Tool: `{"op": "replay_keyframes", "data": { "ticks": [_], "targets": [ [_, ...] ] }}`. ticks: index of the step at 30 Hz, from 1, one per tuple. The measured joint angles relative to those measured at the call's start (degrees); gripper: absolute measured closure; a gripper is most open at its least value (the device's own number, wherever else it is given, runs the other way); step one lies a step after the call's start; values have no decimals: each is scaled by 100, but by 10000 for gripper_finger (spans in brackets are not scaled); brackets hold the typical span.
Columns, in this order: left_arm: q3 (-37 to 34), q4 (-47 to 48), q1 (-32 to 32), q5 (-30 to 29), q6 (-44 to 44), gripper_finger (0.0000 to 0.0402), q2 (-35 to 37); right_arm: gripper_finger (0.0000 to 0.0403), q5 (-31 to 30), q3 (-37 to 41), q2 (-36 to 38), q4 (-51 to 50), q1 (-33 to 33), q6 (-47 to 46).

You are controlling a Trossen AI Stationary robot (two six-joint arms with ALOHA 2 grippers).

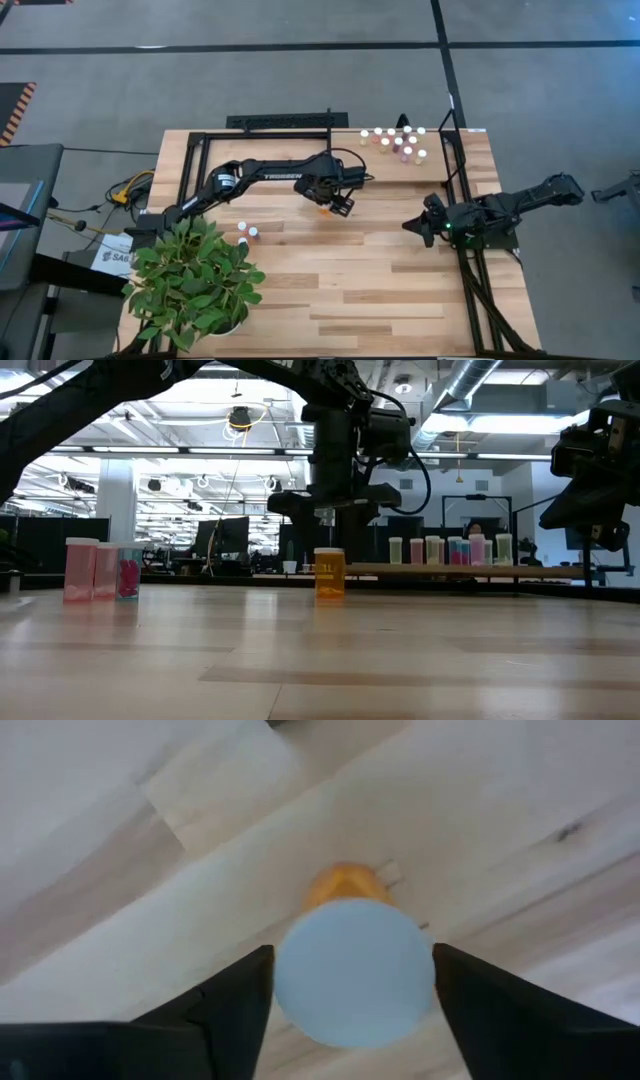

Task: Pick and place medicine bottles onto shelf by color
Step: Move the orange pill bottle to the center of the table, then move the pink pill bottle to the center of the table

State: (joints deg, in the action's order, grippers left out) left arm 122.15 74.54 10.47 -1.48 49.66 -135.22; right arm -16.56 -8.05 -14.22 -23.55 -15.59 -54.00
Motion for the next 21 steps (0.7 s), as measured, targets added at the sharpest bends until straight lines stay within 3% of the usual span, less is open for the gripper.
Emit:
{"op": "replay_keyframes", "data": {
  "ticks": [10,21],
  "targets": [
    [85,398,-20,-101,-51,47,444,347,-2,0,0,0,0,0],
    [92,1177,-246,-780,370,29,1206,347,-1,0,0,0,0,0]
  ]
}}
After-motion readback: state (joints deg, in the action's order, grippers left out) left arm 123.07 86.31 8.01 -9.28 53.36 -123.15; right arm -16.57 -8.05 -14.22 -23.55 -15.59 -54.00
